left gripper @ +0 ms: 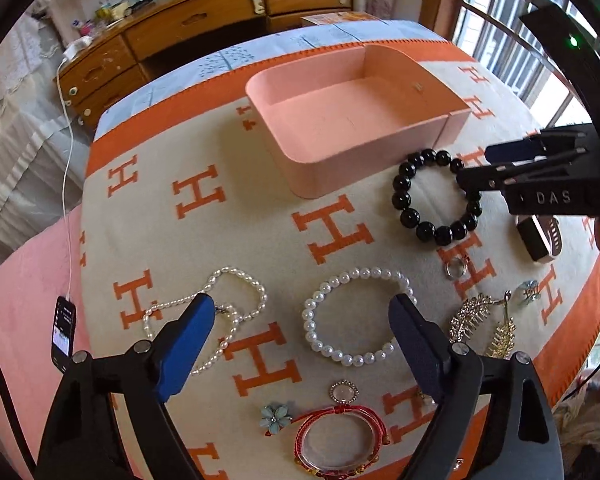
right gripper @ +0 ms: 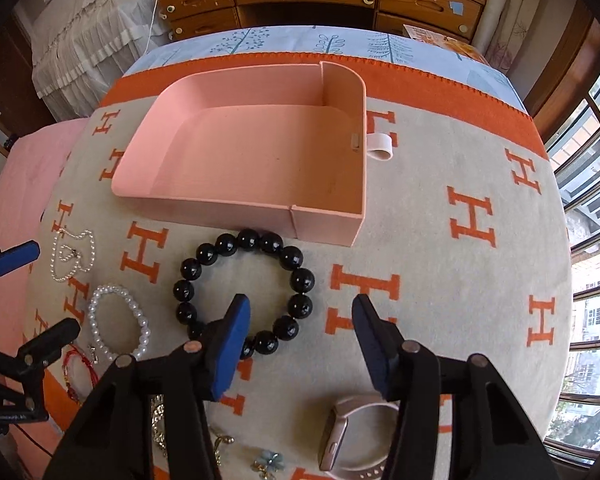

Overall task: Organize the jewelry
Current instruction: 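Grasp the black bead bracelet with the right tool while the left tool grasps the pearl bracelet, then lower both bracelets into the pink box and open both tools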

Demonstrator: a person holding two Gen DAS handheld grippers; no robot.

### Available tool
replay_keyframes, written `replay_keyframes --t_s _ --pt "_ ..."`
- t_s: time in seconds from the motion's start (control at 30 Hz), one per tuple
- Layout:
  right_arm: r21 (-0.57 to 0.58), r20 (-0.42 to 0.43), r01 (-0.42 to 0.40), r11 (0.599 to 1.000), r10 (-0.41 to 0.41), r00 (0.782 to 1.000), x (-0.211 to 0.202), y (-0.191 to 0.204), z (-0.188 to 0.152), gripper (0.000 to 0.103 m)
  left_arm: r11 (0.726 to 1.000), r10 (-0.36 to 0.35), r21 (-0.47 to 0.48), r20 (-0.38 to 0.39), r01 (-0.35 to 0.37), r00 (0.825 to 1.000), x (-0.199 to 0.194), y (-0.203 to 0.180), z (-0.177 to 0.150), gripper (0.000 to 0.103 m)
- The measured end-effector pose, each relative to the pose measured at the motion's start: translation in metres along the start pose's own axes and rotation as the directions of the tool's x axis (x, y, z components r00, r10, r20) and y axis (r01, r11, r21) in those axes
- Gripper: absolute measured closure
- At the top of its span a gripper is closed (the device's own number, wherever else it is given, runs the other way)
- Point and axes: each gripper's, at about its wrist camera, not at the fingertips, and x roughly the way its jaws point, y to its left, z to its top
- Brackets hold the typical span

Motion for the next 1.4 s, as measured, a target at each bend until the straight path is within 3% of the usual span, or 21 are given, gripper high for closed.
replay_keyframes --t_s 0.07,0.13,0.23,0.33,0.43,0.6,0.67,0.73,0.83,0.93,1.17,1.4 --pt "-0.008 -0.020 0.009 1.000 -0.009 1.000 0.009 0.000 0.003 0.051 0.999 0.012 0.042 -0.024 -0.011 1.000 0.011 -0.003 0.003 0.022" --pt "-0.016 -0.051 0.013 1.000 -0.014 0.999 0.018 -0.001 0.005 0.064 0.998 0.009 0.067 -0.052 -0.005 0.999 0.019 -0.004 0.005 0.033" --pt "-0.041 -0.028 0.031 0.999 -0.033 0.999 0.017 0.000 0.003 0.071 0.996 0.004 0.090 -0.077 0.003 0.997 0.028 -0.003 0.008 0.036" --pt "-0.041 -0.028 0.016 0.999 -0.017 0.999 0.016 -0.005 0.003 0.088 0.994 -0.013 0.109 -0.103 0.025 0.995 0.035 0.000 0.008 0.043" --pt "-0.031 -0.031 -0.011 0.999 0.010 0.999 0.015 -0.009 0.001 0.088 0.990 -0.028 0.134 -0.133 0.046 0.991 0.044 -0.002 0.007 0.049" --pt "-0.024 -0.025 -0.049 0.999 0.049 0.999 0.009 -0.007 -0.002 0.088 0.986 -0.032 0.158 -0.134 0.054 0.990 0.047 -0.001 0.010 0.051" --pt "-0.024 -0.005 -0.068 0.997 0.068 0.998 0.001 -0.007 -0.003 0.088 0.984 -0.046 0.164 -0.136 0.068 0.990 0.047 -0.003 0.011 0.060" --pt "-0.027 0.017 -0.085 0.996 0.086 0.996 -0.010 -0.006 -0.003 0.088 0.978 -0.094 0.171 -0.155 0.120 0.983 0.046 -0.008 0.011 0.097" --pt "-0.039 0.055 -0.108 0.993 0.110 0.992 -0.030 -0.003 -0.001 0.088 0.976 -0.045 0.205 -0.138 0.073 0.989 0.044 -0.021 0.008 0.098" --pt "-0.048 0.105 -0.132 0.990 0.137 0.985 -0.053 0.001 0.005 0.088 0.984 -0.059 0.160 -0.126 0.079 0.990 0.040 -0.023 0.007 0.098" --pt "-0.054 0.235 -0.164 0.985 0.172 0.956 -0.100 0.009 0.032 0.088 0.997 -0.082 0.000 0.027 0.082 0.996 -0.016 0.000 0.023 0.098" --pt "-0.023 0.328 -0.193 0.981 0.190 0.926 -0.110 0.015 0.067 0.088 0.994 -0.042 -0.093 0.175 0.059 0.984 -0.069 0.018 0.064 0.098"
